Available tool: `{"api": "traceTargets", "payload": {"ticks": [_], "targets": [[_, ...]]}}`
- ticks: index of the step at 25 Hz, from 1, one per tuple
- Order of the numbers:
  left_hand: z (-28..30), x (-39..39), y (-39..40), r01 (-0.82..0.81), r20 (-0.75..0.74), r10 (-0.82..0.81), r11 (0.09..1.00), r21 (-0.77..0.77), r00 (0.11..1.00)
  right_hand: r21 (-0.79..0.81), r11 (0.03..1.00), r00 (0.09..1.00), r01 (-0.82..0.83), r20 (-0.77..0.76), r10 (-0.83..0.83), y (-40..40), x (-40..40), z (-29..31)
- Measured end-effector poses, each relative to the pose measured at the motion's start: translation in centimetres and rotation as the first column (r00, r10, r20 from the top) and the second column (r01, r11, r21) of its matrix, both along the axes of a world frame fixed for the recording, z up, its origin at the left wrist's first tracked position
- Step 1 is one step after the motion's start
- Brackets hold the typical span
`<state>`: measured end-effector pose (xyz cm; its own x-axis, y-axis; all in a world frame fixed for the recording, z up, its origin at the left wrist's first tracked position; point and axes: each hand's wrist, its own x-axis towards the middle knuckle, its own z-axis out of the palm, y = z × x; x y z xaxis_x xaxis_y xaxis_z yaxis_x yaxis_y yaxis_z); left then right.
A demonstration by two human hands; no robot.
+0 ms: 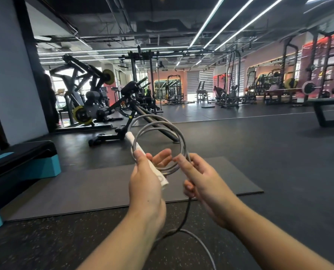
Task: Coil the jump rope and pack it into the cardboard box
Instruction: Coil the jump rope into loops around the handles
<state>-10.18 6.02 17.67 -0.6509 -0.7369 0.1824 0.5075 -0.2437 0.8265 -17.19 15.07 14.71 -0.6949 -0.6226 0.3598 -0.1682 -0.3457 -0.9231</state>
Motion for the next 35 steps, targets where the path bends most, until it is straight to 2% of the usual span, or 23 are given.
{"api": "traceTargets", "payload": {"ticks": [1,3,6,9,12,13,15,16,17,18,20,22,25,29,33,35], "targets": [[0.0,-0.4,0.6,0.006,-0.001,-0.006,1.0,0.001,1.0,-0.03,0.998,0.997,-0.055,0.058,0.057,-0.4,0.7,0.0],[-0.1,-0.9,1.7,0.022,-0.014,-0.022,0.999,0.037,1.0,-0.038,0.995,0.993,-0.093,0.068,0.095,-0.9,2.0,0.0],[-0.8,-1.3,2.4,0.047,0.005,-0.047,0.999,0.024,0.999,-0.073,0.996,0.999,0.042,0.0,-0.042,-1.0,2.6,-0.1],[-1.5,-0.9,2.1,0.116,0.039,-0.119,0.991,0.07,0.992,-0.171,0.977,0.992,0.128,0.024,-0.126,-0.5,2.2,0.1],[-0.8,-0.7,-0.2,0.019,0.047,-0.025,0.99,0.137,0.999,-0.089,0.979,0.983,0.185,0.002,-0.186,0.8,0.9,1.0],[-0.3,-0.6,-1.3,-0.066,0.06,0.059,0.992,0.109,0.996,-0.03,0.982,0.982,0.187,-0.019,-0.188,1.3,0.4,1.5],[0.6,-0.1,-2.9,-0.175,0.148,0.205,0.965,-0.194,0.967,0.051,0.982,0.983,0.181,-0.034,-0.18,2.3,-0.7,2.7],[0.9,0.1,-3.1,-0.145,0.204,0.23,0.921,-0.36,0.952,0.075,0.981,0.983,0.182,-0.028,-0.18,2.7,-1.2,3.3],[1.0,0.0,-3.0,-0.097,0.246,0.215,0.904,-0.417,0.945,0.08,0.98,0.983,0.185,-0.012,-0.184,3.0,-1.4,3.8],[1.0,0.0,-2.6,-0.053,0.267,0.168,0.919,-0.39,0.949,0.06,0.981,0.982,0.185,0.017,-0.187,3.1,-1.8,4.1],[0.6,-0.4,-1.5,0.032,0.242,0.018,0.979,-0.203,0.97,-0.01,0.982,0.975,0.191,0.116,-0.189,2.9,-1.8,4.0],[0.0,-0.7,-0.6,0.034,0.182,-0.025,0.998,-0.047,0.983,-0.056,0.97,0.958,0.237,0.177,-0.224,2.3,-1.3,3.3],[-0.8,-0.8,0.0,-0.015,0.128,-0.002,0.991,0.134,0.992,-0.025,0.943,0.942,0.332,0.065,-0.33,1.6,-0.3,2.8],[-1.3,-0.3,0.3,0.034,0.093,-0.066,0.95,0.311,0.993,0.083,0.909,0.912,0.409,-0.069,-0.404,1.9,-0.1,3.3],[-1.5,0.1,0.9,0.109,0.025,-0.132,0.9,0.421,0.991,0.195,0.92,0.94,0.34,-0.061,-0.335,2.0,-0.4,3.6],[-2.3,0.1,0.4,0.14,0.091,-0.19,0.908,0.396,0.977,0.273,0.93,0.969,0.248,-0.076,-0.236,1.9,-0.5,3.7]]}}
